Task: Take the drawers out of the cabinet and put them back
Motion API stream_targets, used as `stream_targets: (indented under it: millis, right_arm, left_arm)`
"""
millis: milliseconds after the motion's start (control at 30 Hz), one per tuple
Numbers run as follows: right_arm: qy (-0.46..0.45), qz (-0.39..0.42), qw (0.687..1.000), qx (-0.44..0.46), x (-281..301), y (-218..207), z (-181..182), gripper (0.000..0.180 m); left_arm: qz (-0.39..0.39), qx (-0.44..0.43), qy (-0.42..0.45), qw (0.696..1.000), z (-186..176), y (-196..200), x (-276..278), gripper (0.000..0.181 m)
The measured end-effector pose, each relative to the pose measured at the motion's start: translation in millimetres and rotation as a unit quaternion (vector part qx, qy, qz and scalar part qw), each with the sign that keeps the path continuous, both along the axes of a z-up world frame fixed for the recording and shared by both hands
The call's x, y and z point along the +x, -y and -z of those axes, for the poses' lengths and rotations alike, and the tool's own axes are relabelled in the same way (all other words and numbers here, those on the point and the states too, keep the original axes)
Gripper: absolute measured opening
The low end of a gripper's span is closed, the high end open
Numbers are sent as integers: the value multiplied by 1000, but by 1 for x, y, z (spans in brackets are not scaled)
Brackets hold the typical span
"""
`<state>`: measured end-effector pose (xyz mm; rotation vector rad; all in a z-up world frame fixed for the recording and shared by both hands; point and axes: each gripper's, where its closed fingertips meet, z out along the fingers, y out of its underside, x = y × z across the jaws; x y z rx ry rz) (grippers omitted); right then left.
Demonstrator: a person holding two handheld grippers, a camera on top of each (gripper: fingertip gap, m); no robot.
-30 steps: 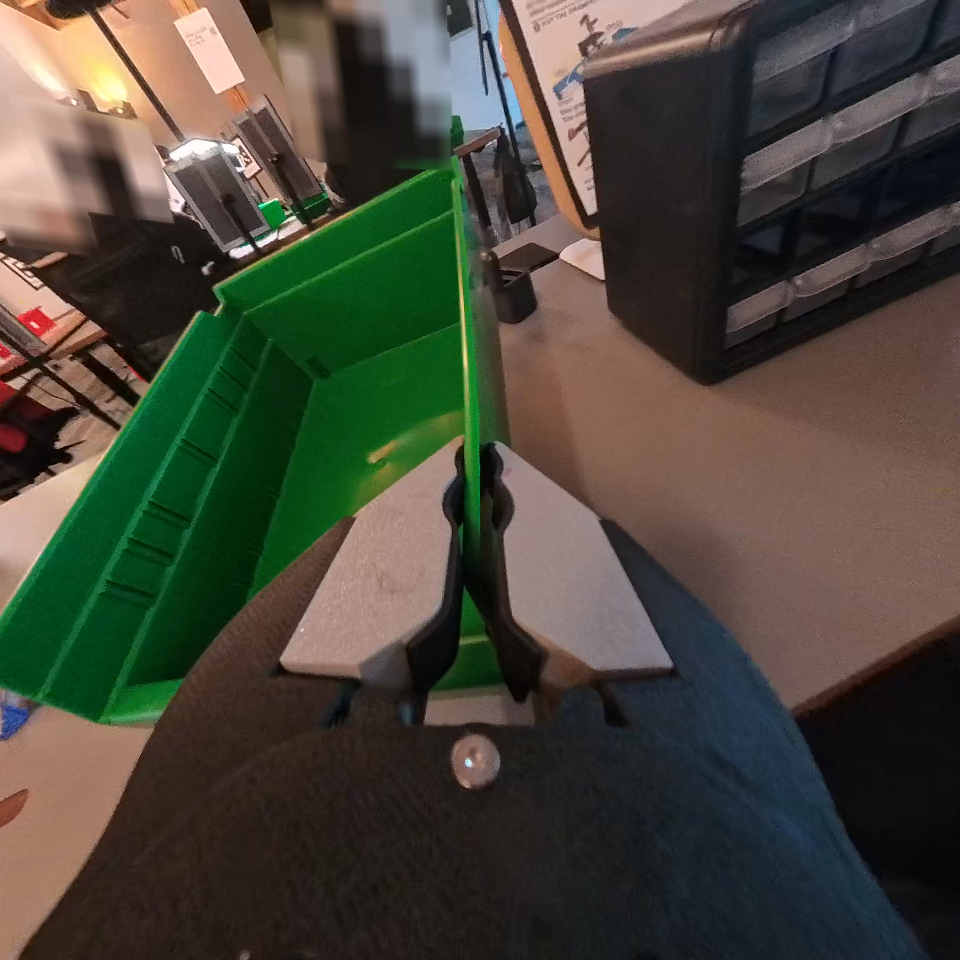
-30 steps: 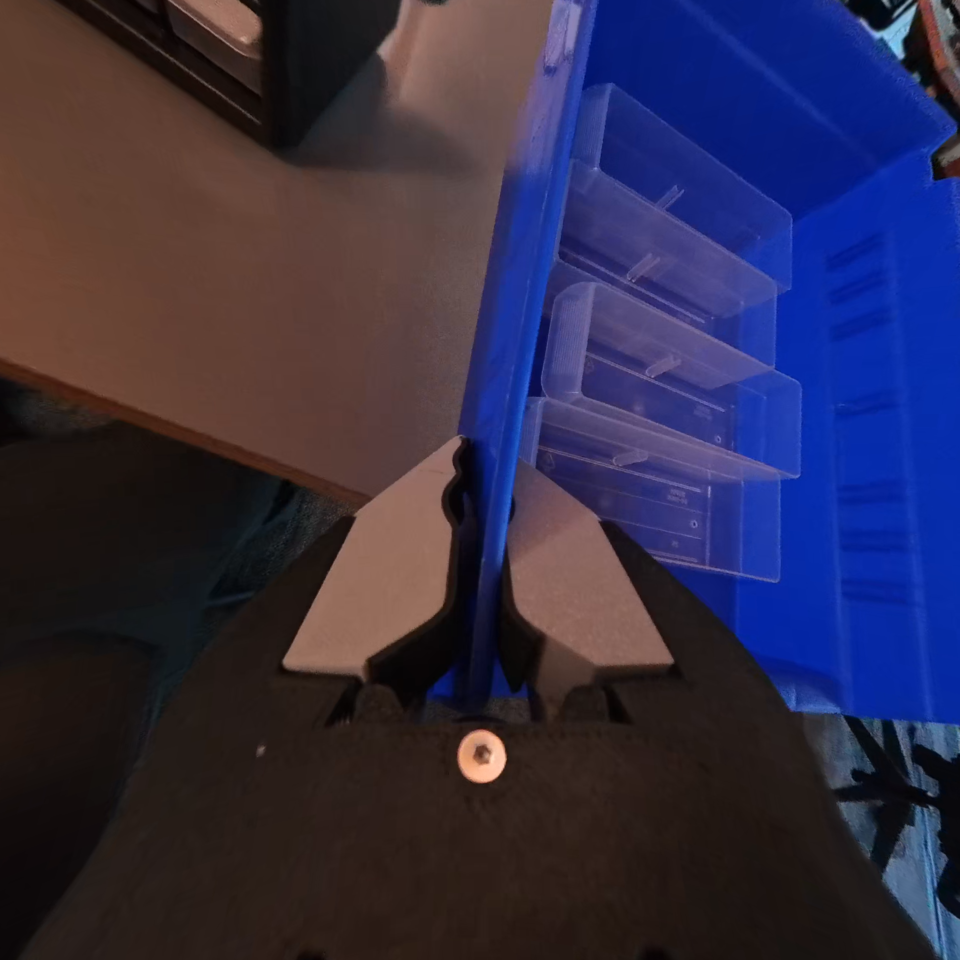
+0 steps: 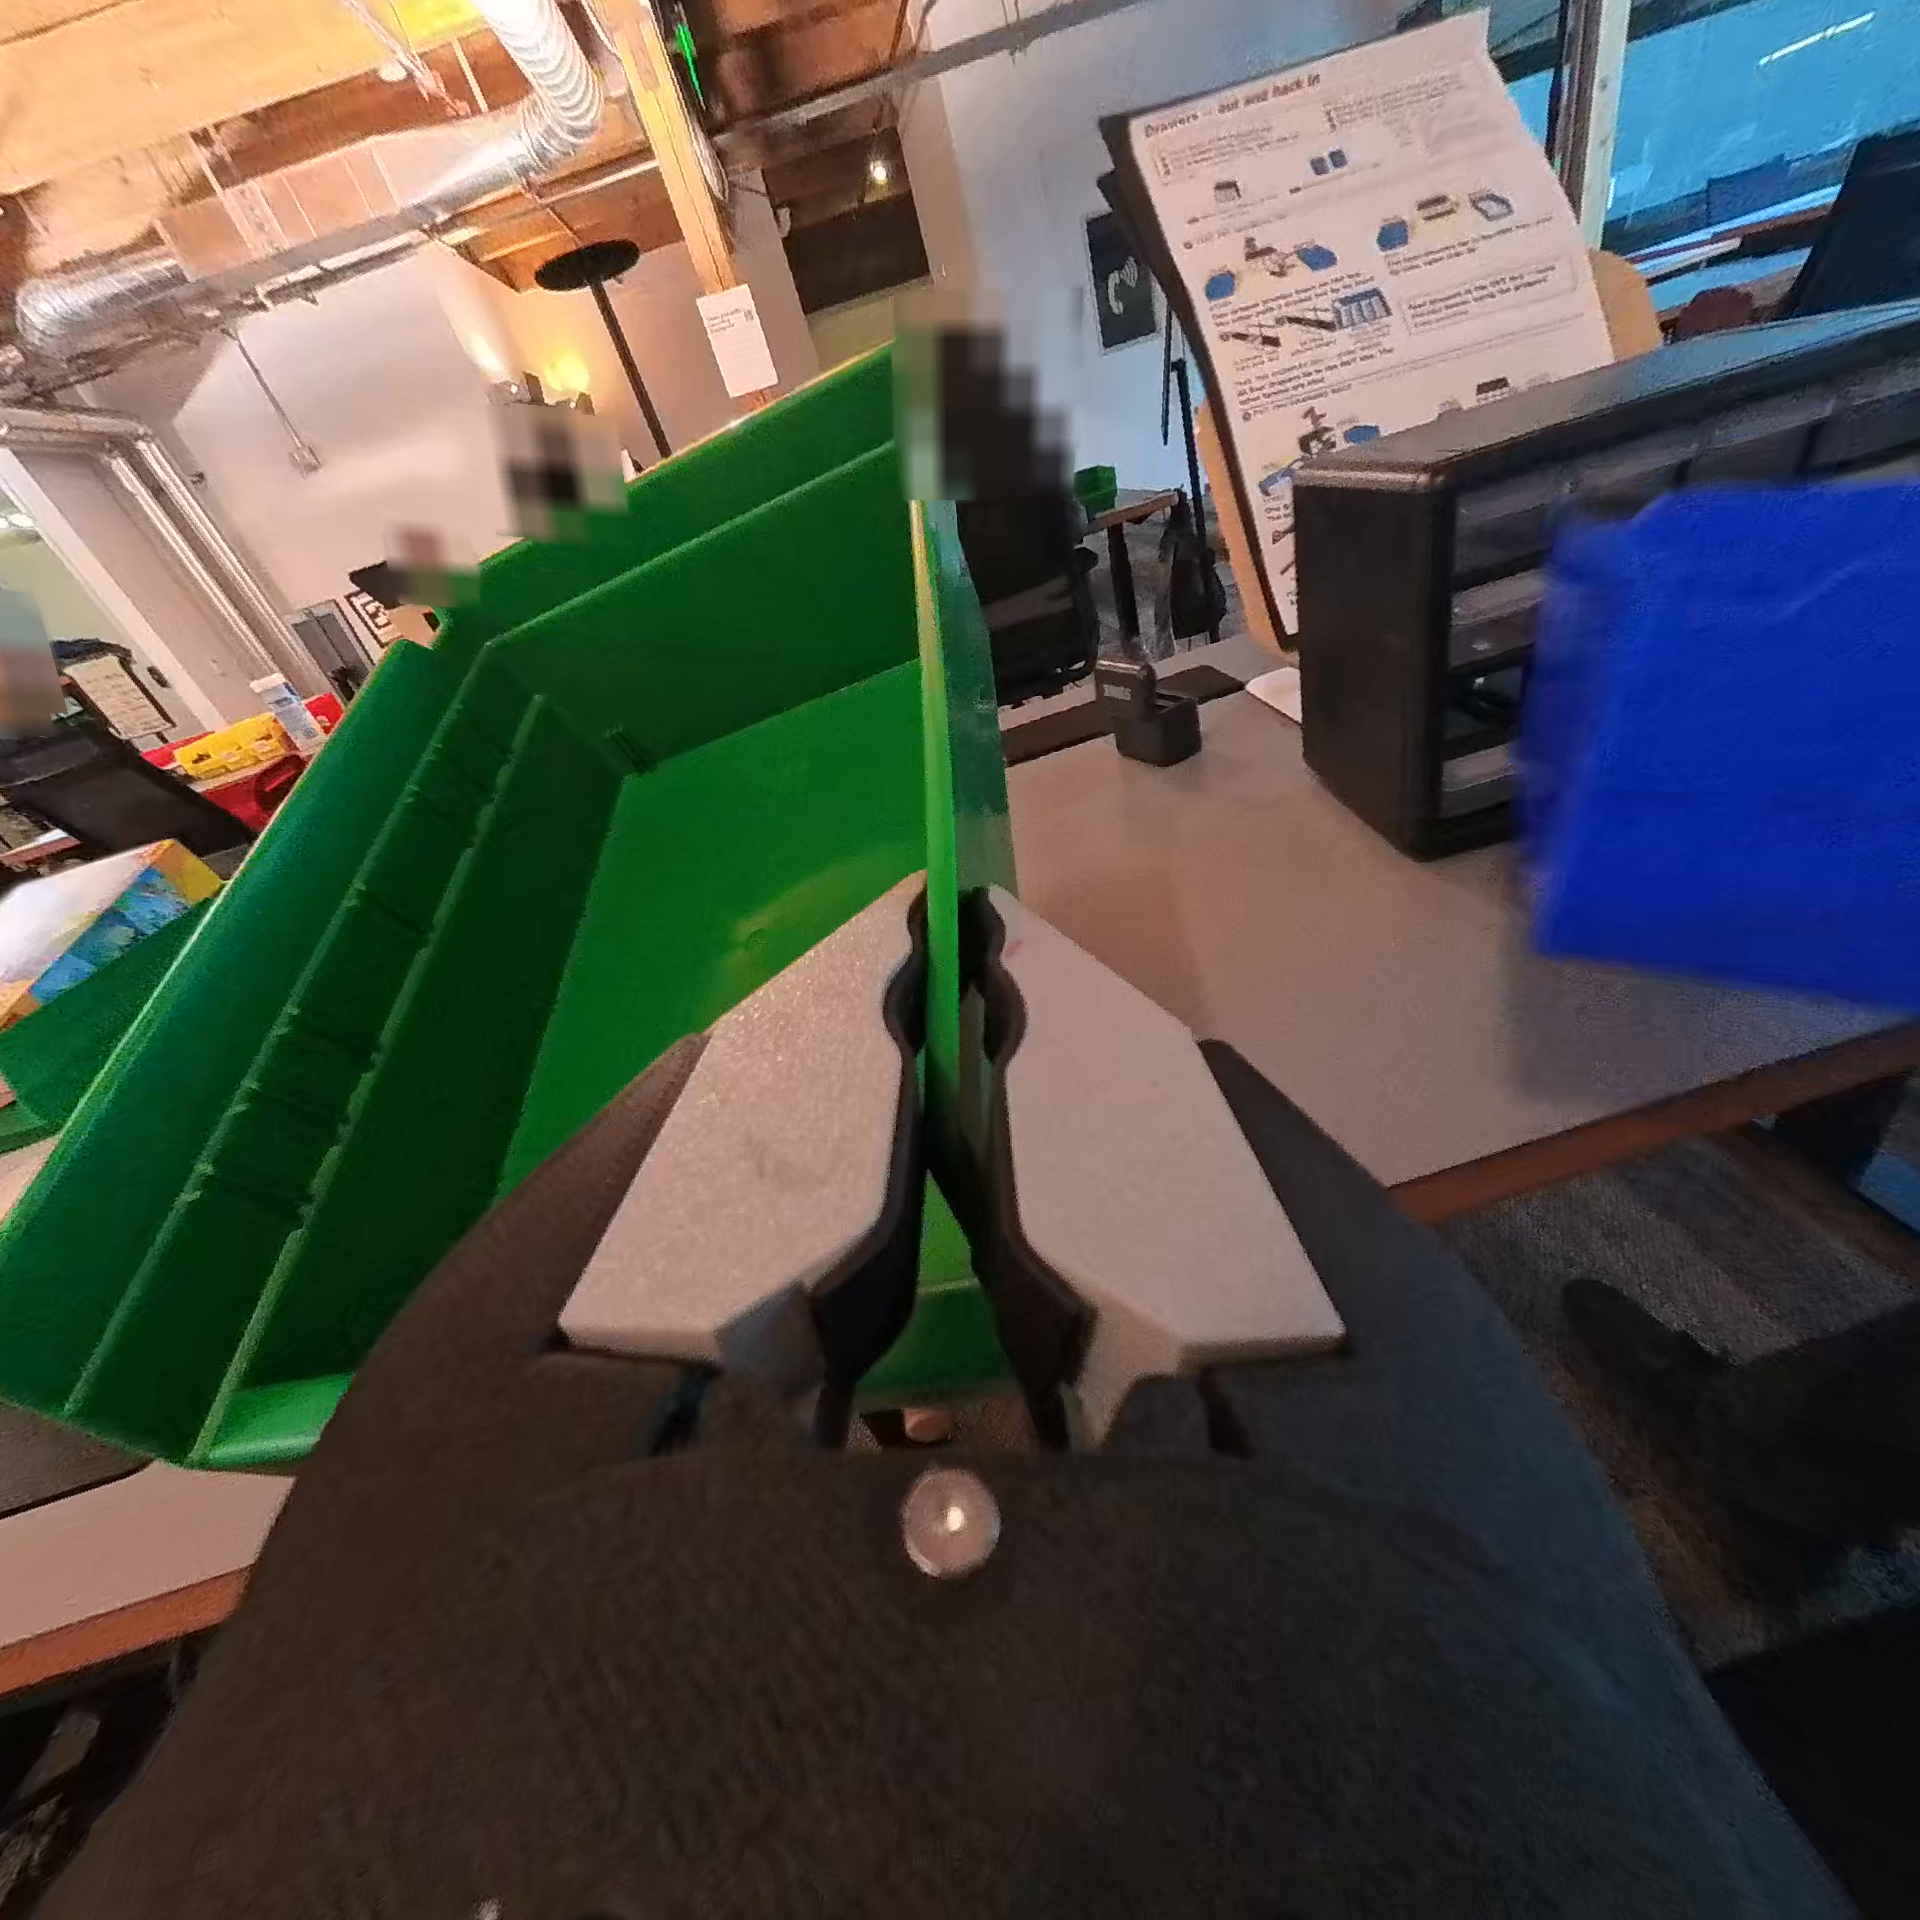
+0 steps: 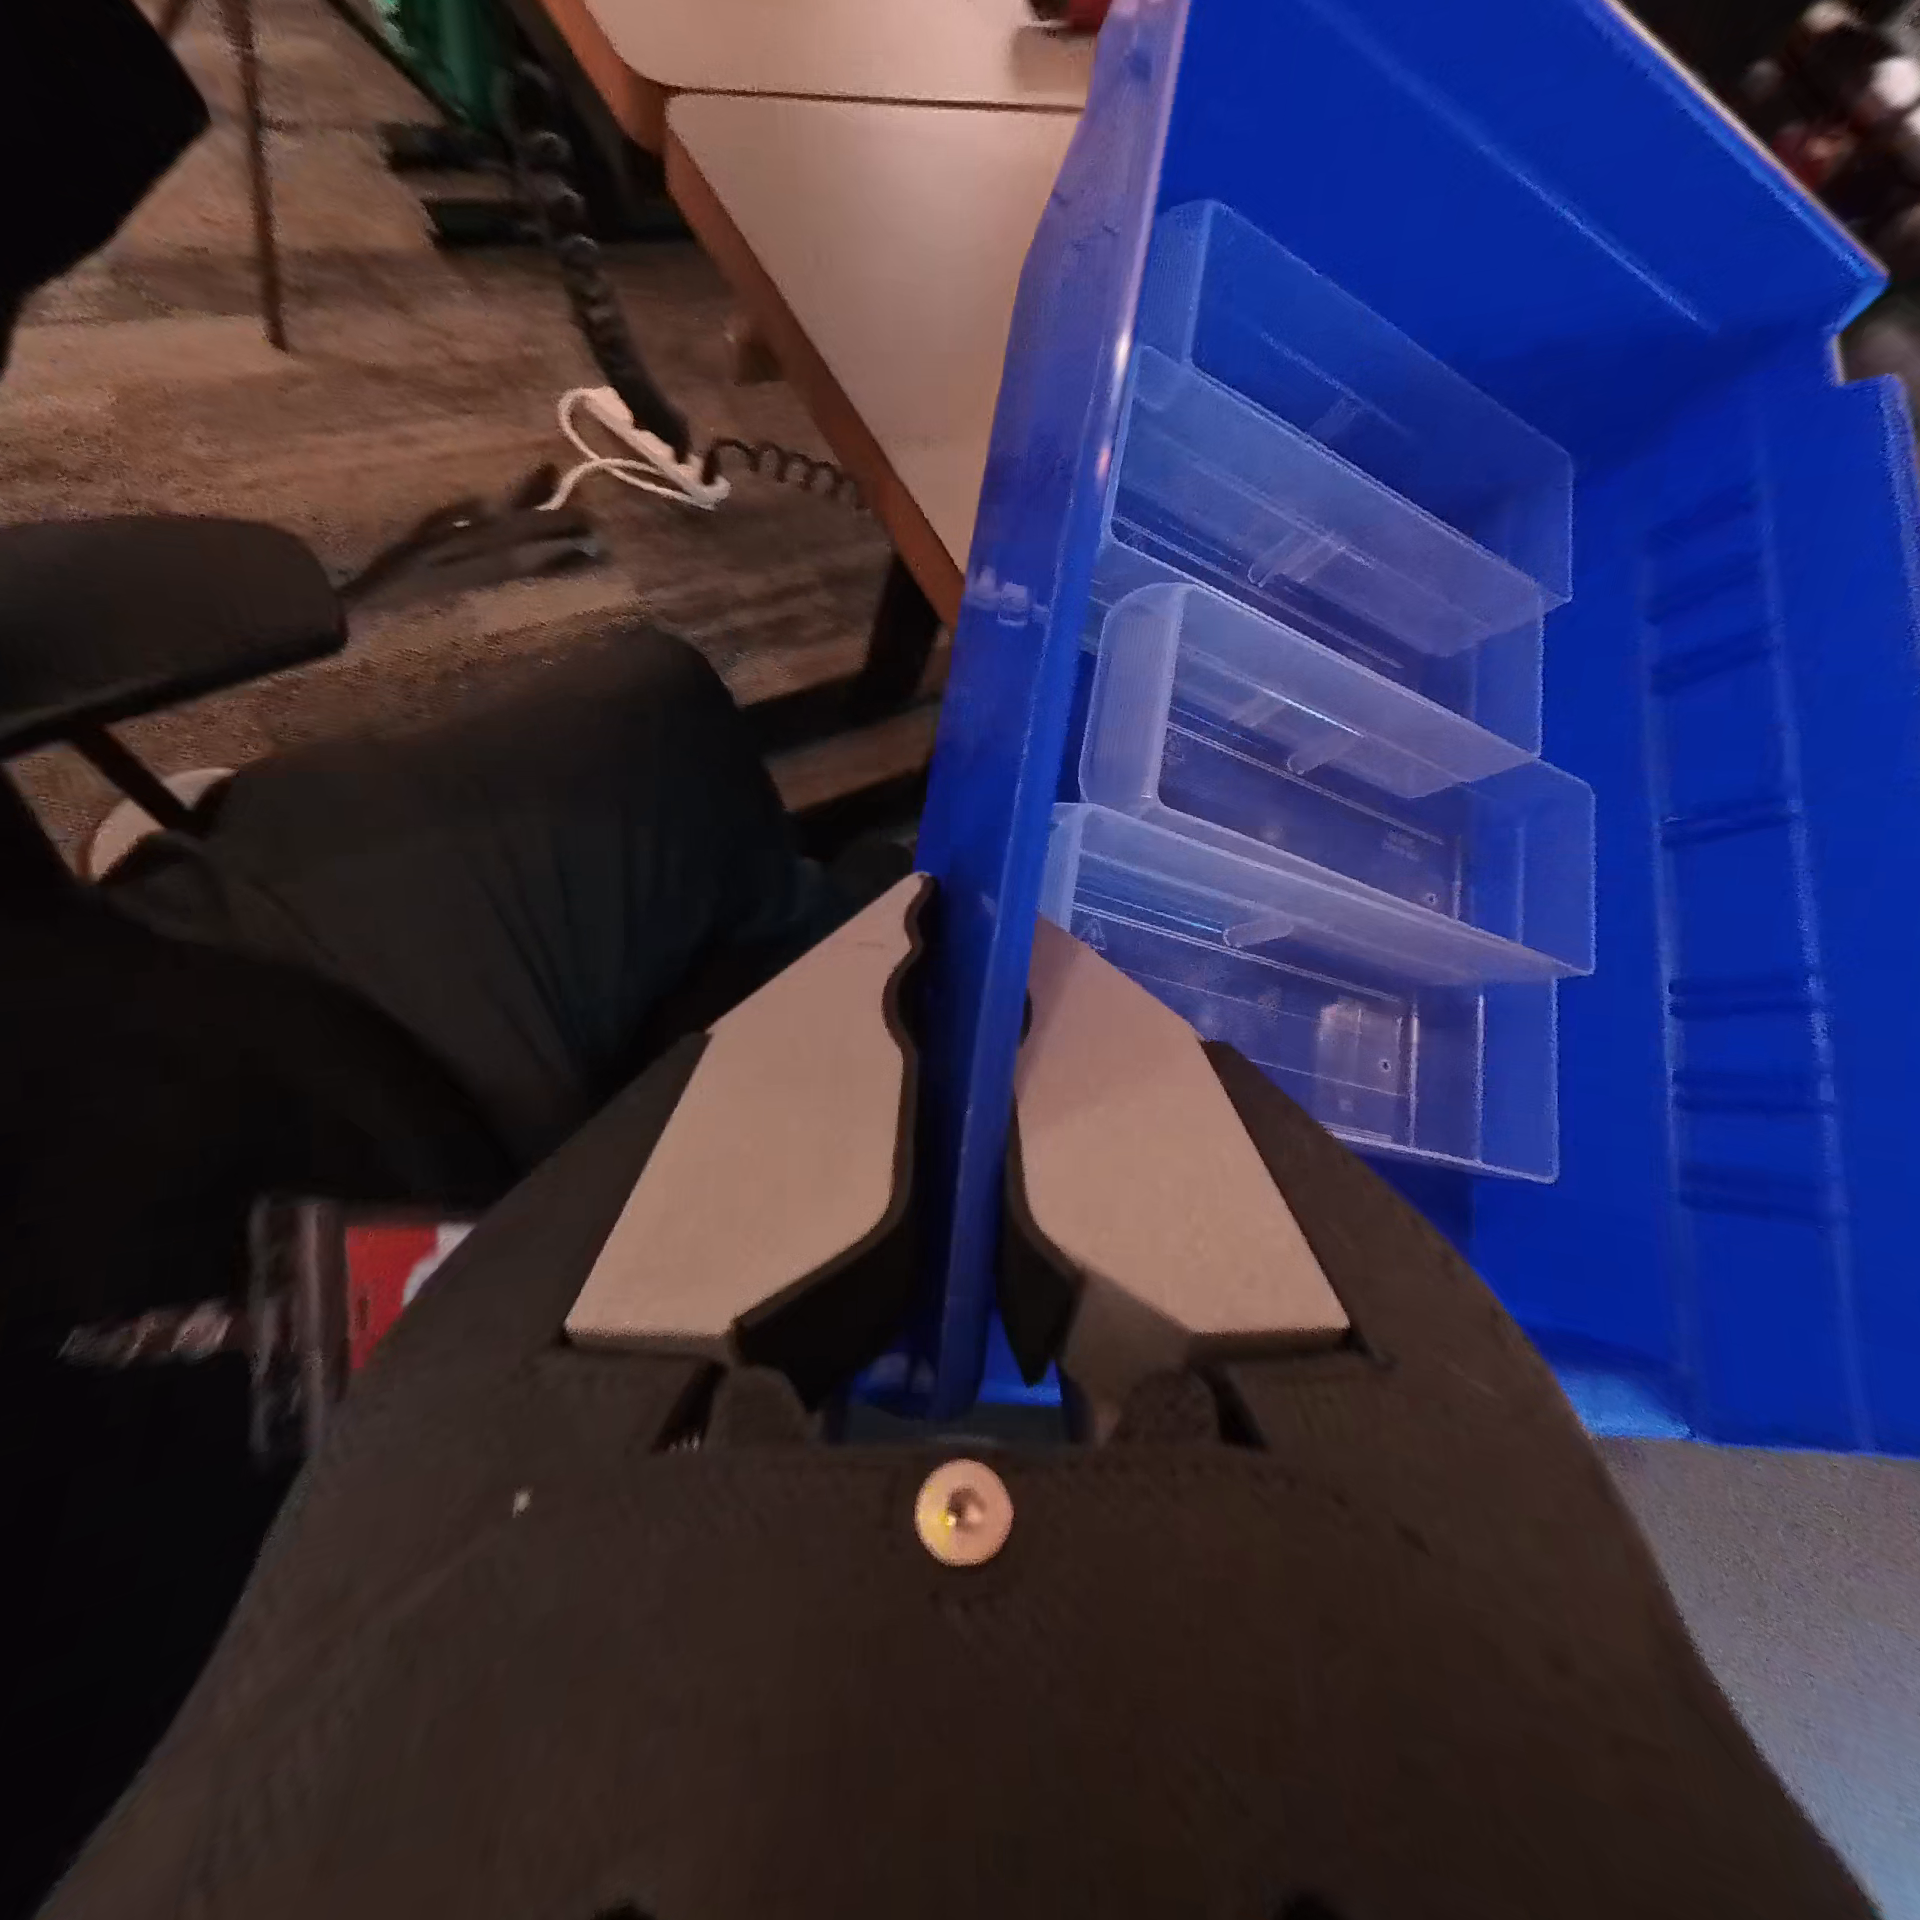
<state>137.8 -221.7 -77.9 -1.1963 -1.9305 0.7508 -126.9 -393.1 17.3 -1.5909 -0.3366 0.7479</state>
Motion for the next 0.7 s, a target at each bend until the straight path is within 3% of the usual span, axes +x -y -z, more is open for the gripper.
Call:
stream_targets:
  millis: [133,200,300,367,400,433,533,600,700]
  right_arm:
    - [45,-5,999,-14,-100,24,55,3]
    - [59,10,998,26,-151,29,78,4]
    - [24,52,996,66,-232,34,86,6]
    - [14,42,998,51,-277,50,73,22]
    - [5,38,998,48,-292,58,60,41]
    - [-12,38,998,51,-300,64,42,52]
    - [-77,-9,996,43,-282,78,-7,55]
    - [-84,-50,995,20,-250,78,-20,55]
    - [-79,-43,996,19,-200,36,-27,53]
  left_arm:
    - [-13,6,3,1000,-2,12,-9,3]
    - [-25,6,2,1000,-1,17,-15,3]
    - [-45,1,-1,999,3,22,-24,3]
    - [-57,-3,-4,998,5,24,-29,3]
    - [-61,-4,-5,998,7,25,-30,3]
    - [-63,-6,-7,998,8,26,-32,3]
    - [-63,-3,-4,998,9,32,-32,3]
    - [-65,2,-2,998,9,35,-32,3]
    - [-65,10,-17,998,5,32,-25,3]
